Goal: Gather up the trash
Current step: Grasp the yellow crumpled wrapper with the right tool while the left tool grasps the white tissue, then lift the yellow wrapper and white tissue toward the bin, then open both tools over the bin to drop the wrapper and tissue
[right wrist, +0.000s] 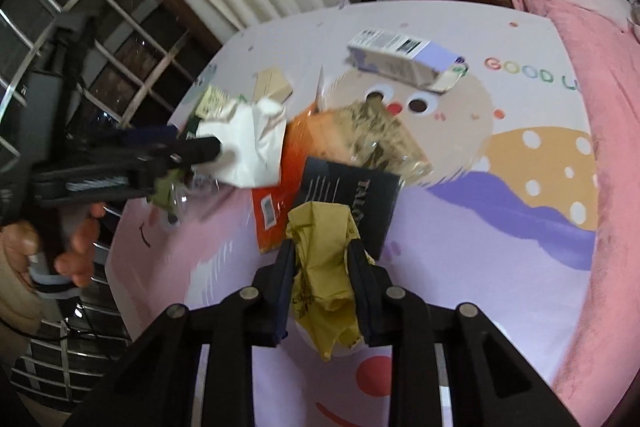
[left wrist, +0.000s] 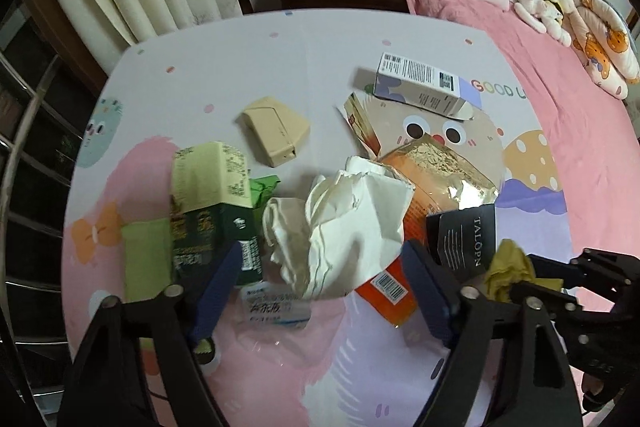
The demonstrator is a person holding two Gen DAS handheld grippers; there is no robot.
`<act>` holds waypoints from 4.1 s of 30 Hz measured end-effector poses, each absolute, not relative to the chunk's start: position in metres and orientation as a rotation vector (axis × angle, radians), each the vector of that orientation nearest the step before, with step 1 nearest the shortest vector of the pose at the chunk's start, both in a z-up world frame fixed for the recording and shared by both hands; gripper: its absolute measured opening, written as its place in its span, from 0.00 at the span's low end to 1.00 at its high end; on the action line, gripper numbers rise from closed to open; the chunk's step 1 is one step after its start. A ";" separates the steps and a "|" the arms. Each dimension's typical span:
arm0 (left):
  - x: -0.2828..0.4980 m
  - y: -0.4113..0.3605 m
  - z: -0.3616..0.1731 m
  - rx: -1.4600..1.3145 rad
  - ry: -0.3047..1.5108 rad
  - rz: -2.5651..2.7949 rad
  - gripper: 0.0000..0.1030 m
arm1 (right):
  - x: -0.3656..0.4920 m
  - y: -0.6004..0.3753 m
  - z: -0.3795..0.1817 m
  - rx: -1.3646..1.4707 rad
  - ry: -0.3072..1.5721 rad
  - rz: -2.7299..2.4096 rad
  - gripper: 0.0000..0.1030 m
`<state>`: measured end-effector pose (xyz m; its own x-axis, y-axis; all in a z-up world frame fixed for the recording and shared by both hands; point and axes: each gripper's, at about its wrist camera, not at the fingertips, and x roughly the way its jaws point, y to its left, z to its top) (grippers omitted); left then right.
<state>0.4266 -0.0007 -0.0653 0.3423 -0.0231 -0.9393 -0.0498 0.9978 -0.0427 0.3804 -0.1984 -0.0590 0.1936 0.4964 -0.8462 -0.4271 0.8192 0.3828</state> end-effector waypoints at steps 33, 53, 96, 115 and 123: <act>0.409 -0.038 -0.045 0.024 1.164 -0.040 0.04 | 0.350 -0.221 -0.046 0.147 1.181 0.592 0.26; 0.248 0.024 0.051 -0.074 1.006 -0.177 0.03 | 0.235 -0.180 0.013 0.184 1.065 0.484 0.25; 0.003 -0.019 -0.275 0.115 1.305 -0.467 0.11 | -0.023 -0.158 -0.310 0.449 1.394 -0.010 0.31; 0.028 -0.007 -0.310 0.088 1.323 -0.280 0.82 | -0.005 -0.177 -0.337 0.391 1.371 -0.026 0.56; 0.023 0.000 -0.237 0.070 1.286 -0.257 0.82 | -0.004 -0.179 -0.263 0.367 1.349 0.020 0.57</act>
